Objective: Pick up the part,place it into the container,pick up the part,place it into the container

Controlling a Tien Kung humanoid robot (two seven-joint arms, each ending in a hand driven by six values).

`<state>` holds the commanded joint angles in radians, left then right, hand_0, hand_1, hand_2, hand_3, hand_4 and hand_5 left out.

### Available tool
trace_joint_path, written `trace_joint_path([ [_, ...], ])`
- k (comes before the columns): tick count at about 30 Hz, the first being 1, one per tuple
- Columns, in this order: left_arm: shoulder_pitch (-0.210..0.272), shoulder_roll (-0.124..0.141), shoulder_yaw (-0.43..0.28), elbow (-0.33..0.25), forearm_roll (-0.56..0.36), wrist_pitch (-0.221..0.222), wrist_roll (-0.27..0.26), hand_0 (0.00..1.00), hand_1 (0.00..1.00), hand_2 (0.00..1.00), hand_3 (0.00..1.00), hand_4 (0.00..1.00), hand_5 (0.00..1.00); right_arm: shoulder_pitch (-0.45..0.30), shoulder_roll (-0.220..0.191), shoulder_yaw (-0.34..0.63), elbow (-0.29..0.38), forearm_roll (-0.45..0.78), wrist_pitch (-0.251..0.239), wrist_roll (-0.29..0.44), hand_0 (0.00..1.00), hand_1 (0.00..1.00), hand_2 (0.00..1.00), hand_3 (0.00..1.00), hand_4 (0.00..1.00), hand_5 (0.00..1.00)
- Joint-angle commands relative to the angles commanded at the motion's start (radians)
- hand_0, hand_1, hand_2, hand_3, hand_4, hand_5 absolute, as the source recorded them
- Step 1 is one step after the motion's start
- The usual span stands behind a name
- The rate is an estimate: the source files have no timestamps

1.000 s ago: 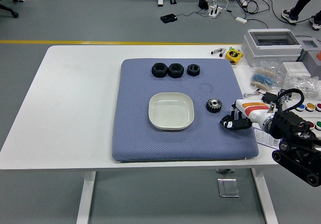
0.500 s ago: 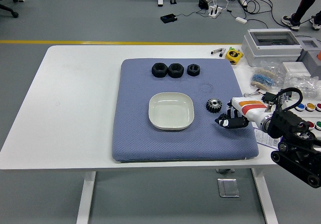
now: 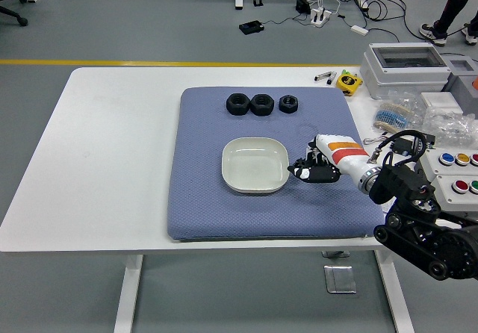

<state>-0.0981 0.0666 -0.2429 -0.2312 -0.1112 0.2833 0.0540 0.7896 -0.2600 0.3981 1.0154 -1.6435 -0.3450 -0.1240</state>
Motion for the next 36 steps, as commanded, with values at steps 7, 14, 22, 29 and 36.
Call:
trace_joint_path([
  [7, -0.007, 0.004, 0.010, 0.000, -0.018, 0.002, -0.006, 0.618, 0.587, 0.665, 0.596, 0.582, 0.578, 0.041, 0.075, -0.017, -0.022, 0.000, -0.037, -0.005, 0.049, 0.102, 0.223, 0.354, 0.826, 0.620],
  [14, -0.017, 0.008, 0.006, 0.001, -0.006, 0.006, -0.003, 0.616, 0.584, 0.663, 0.596, 0.582, 0.578, 0.081, 0.139, -0.035, -0.087, 0.010, -0.070, 0.027, 0.056, 0.133, 0.298, 0.476, 0.947, 0.504],
  [22, -0.017, 0.010, 0.012, 0.003, -0.019, 0.007, -0.009, 0.617, 0.583, 0.653, 0.596, 0.582, 0.578, 0.096, 0.129, -0.004, -0.080, 0.029, -0.138, 0.049, 0.061, 0.178, 0.346, 0.496, 0.943, 0.490],
  [29, -0.016, 0.010, 0.012, 0.003, -0.017, 0.006, -0.007, 0.620, 0.580, 0.651, 0.595, 0.582, 0.578, 0.104, 0.081, 0.014, -0.059, 0.005, -0.136, 0.033, 0.122, 0.257, 0.420, 0.504, 0.910, 0.472],
  [36, -0.012, 0.007, 0.005, 0.003, -0.008, 0.006, -0.002, 0.618, 0.580, 0.655, 0.595, 0.581, 0.578, 0.119, 0.054, -0.008, -0.145, -0.002, 0.016, -0.040, 0.481, 0.596, 0.674, 0.600, 0.936, 0.476],
])
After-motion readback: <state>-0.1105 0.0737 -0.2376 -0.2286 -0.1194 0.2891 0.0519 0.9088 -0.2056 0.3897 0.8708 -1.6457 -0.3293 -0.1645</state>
